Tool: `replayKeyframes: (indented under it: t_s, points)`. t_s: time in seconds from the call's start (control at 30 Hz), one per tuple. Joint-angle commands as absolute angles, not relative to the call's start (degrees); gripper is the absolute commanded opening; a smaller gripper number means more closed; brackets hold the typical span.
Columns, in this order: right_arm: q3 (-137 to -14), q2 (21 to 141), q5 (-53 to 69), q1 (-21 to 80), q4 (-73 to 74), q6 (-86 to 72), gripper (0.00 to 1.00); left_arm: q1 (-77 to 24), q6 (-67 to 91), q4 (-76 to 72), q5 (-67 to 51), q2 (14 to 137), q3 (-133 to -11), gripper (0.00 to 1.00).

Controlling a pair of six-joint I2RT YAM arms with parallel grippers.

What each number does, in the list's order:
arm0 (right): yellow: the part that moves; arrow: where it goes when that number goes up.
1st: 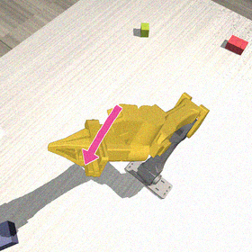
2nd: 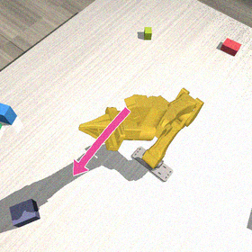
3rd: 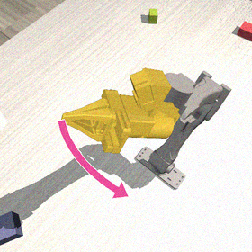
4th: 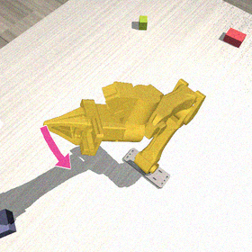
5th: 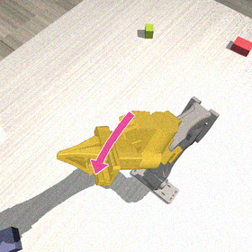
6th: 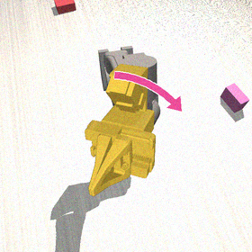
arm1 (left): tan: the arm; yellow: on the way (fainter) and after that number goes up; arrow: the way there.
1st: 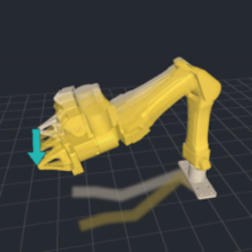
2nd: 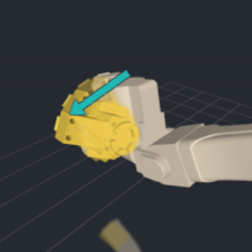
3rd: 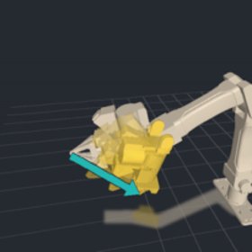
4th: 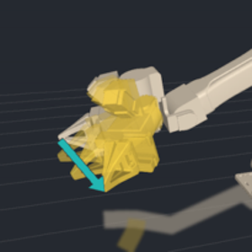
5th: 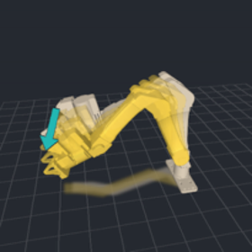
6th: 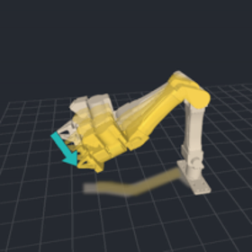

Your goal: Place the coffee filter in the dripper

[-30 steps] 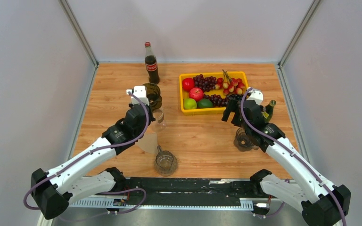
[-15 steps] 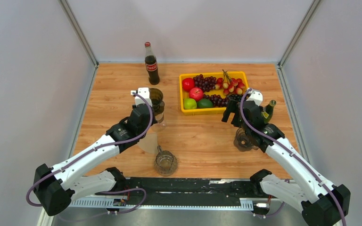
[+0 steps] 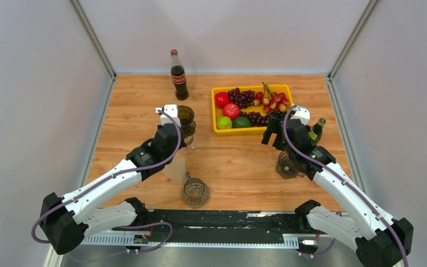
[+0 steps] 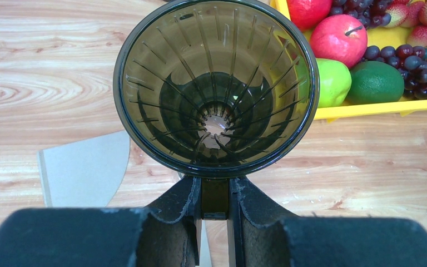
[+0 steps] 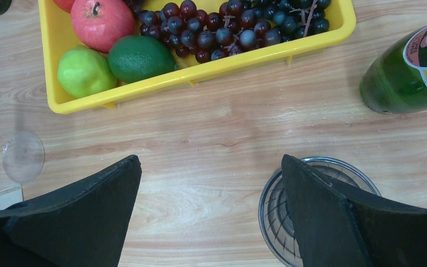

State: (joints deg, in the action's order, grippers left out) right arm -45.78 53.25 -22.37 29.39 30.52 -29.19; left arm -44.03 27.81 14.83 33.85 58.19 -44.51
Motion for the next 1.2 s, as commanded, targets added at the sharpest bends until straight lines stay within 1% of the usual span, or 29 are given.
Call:
replayKeyframes:
  t_s: [0.0, 0.3, 0.5, 0.93, 1.13, 1.17]
  points:
    - [-45.44, 52.95, -22.46, 29.45, 28.24, -28.12, 1.0, -43.77, 28.69, 14.7, 33.06, 58.13, -44.43, 0.08]
    - [-45.35, 52.78, -22.65, 29.45, 28.23, -28.12, 1.0, -43.75, 28.53, 16.68, 30.91, 56.6, -44.07, 0.1]
    - [-45.36, 53.17, -22.54, 29.44, 28.26, -28.15, 1.0, -43.74, 28.77, 18.33, 32.87, 55.89, -43.58, 0.1]
    - [-45.4, 53.34, -22.25, 29.47, 28.23, -27.99, 1.0, -43.8, 26.8, 18.7, 31.45, 55.02, -43.33, 0.29]
    - [-45.37, 53.35, -22.04, 29.43, 28.28, -27.78, 1.0, -43.73, 26.41, 19.31, 30.68, 55.01, -43.65, 0.42]
    - [-45.35, 53.33, -22.05, 29.49, 28.27, -27.77, 1.0, -43.76, 26.33, 19.37, 30.63, 54.97, -43.67, 0.47]
